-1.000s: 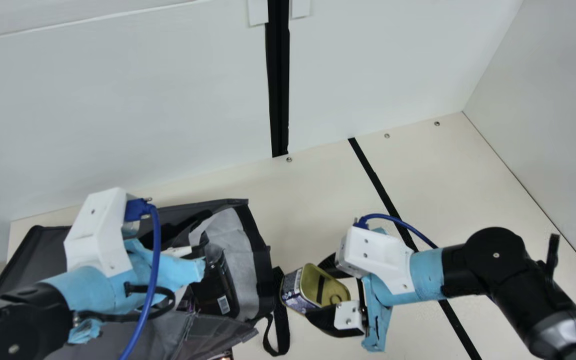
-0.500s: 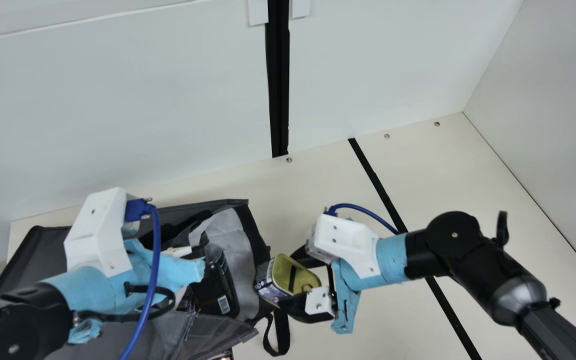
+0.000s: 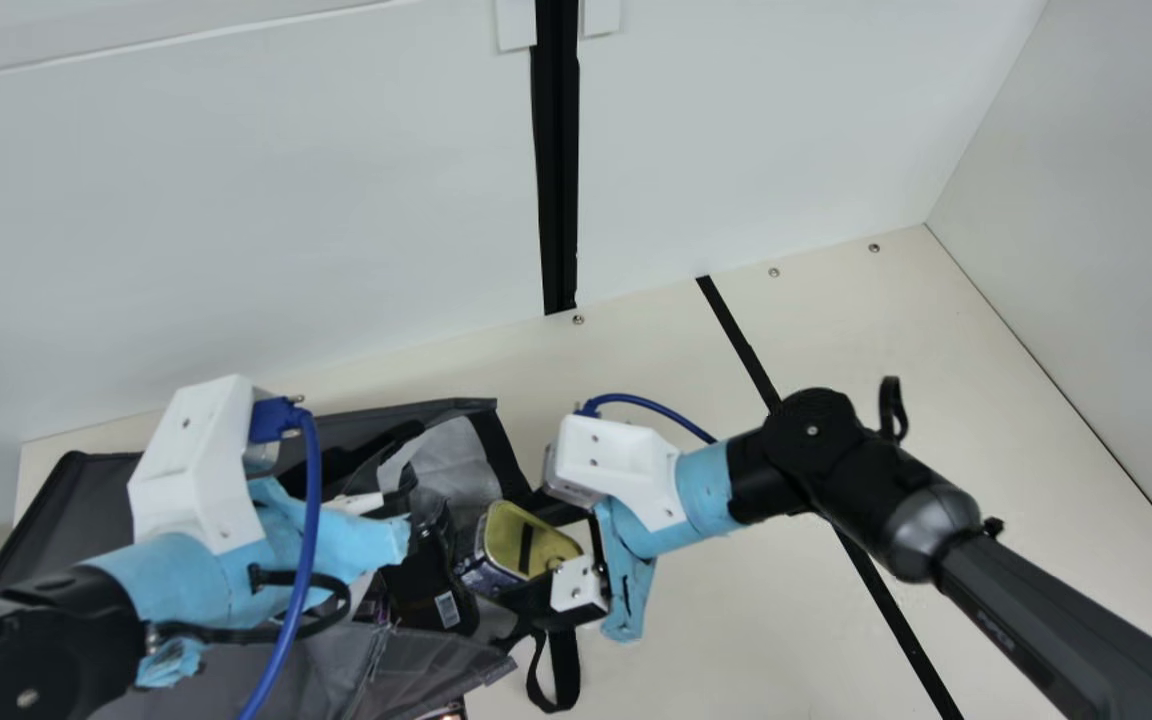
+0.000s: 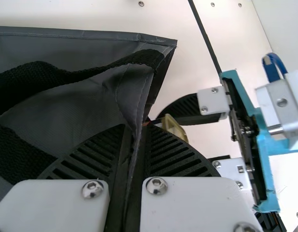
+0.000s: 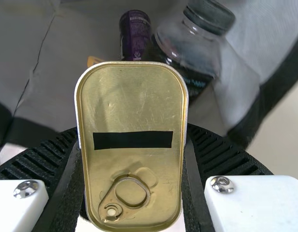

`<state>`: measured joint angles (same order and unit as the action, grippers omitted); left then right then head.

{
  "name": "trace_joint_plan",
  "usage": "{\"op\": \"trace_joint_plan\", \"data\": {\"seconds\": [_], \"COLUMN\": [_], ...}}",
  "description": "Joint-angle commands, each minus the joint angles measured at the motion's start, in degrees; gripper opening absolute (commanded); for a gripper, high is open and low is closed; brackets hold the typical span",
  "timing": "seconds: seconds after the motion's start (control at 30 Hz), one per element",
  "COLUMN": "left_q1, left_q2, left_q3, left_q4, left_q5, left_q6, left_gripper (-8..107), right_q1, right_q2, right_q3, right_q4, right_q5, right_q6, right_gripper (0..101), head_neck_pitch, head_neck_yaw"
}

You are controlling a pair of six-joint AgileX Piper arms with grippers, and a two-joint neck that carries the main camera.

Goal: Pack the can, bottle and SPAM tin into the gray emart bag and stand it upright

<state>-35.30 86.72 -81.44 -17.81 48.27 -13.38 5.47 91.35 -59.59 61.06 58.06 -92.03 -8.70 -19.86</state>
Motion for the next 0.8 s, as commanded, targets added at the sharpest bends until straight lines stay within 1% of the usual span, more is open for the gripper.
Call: {"op": "trace_joint_plan", "data": {"seconds": [0.0,0.33,0.53,0.77], "left_q1": [0.0,0.0,0.0,0.0], "left_q2": [0.0,0.0,0.0,0.0], "left_q3": [0.0,0.0,0.0,0.0], "left_q4": [0.0,0.0,0.0,0.0], "left_q5": [0.0,0.0,0.0,0.0], "left_q6": [0.0,0.0,0.0,0.0], "left_gripper": [-8,-8,-8,-8], "right_q1": [1.0,6.5,9.7,13.3], "right_q2": [1.1,5.1,6.7,8.3], "right_q3": [-1.0,-5.5,-7.1,-8.4], "right_q4": [0.3,2.5,4.1,6.3], "right_q5": [-0.2,-1.1,-2.1,-4.1], "right_q6": [0.3,1.5,2.3,3.6], "right_gripper": [0,0,0,0], "head_neck_pitch": [-1.3,-1.3,-1.3,-1.3], "head_neck_yaw": [-0.1,-0.1,-0.1,-0.1]}}
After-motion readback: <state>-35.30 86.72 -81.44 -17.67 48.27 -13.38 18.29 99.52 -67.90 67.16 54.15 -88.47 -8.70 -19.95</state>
